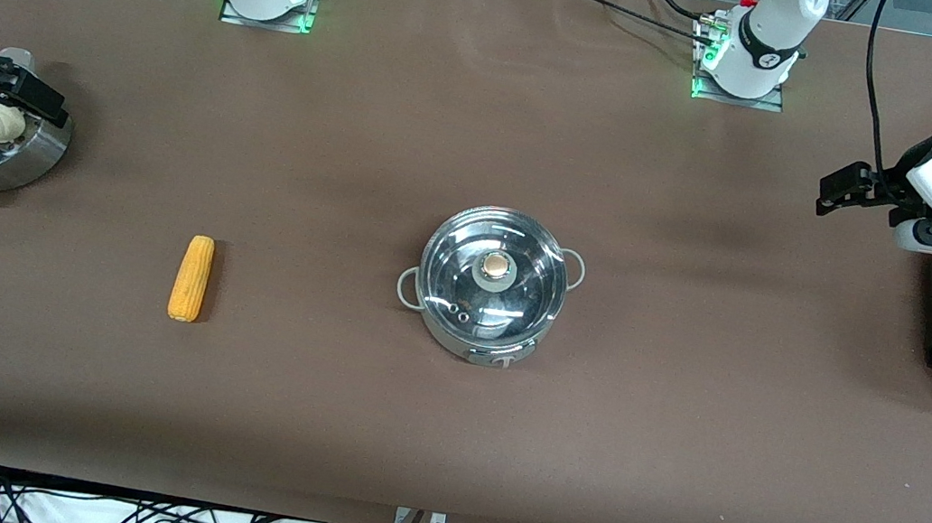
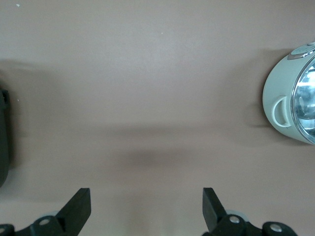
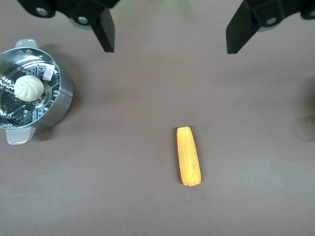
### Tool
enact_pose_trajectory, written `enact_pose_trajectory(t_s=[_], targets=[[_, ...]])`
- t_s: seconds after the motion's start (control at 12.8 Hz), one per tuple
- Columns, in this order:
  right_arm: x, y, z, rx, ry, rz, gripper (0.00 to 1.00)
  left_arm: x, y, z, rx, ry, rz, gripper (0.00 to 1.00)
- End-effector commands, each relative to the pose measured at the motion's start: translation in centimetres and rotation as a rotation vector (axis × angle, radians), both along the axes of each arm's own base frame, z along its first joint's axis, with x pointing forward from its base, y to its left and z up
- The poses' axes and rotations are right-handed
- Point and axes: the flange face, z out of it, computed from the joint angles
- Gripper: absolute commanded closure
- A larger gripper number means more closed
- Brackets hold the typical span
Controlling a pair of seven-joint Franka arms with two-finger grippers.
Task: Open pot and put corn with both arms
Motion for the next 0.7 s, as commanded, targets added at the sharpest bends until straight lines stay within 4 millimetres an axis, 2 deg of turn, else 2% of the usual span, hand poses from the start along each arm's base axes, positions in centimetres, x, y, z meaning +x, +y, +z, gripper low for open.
enact_pose_trajectory(t_s=[0.0, 0.63], targets=[[0.22, -0.19, 0.59, 0.019, -0.011, 0.0, 0.0, -0.28, 0.31, 0.96, 0.018, -0.006, -0.009, 0.0], [0.26, -0.19, 0.5, 0.02, -0.01, 0.0, 0.0, -0.48, 0.32, 1.51, 0.019, 0.001, -0.007, 0.0]])
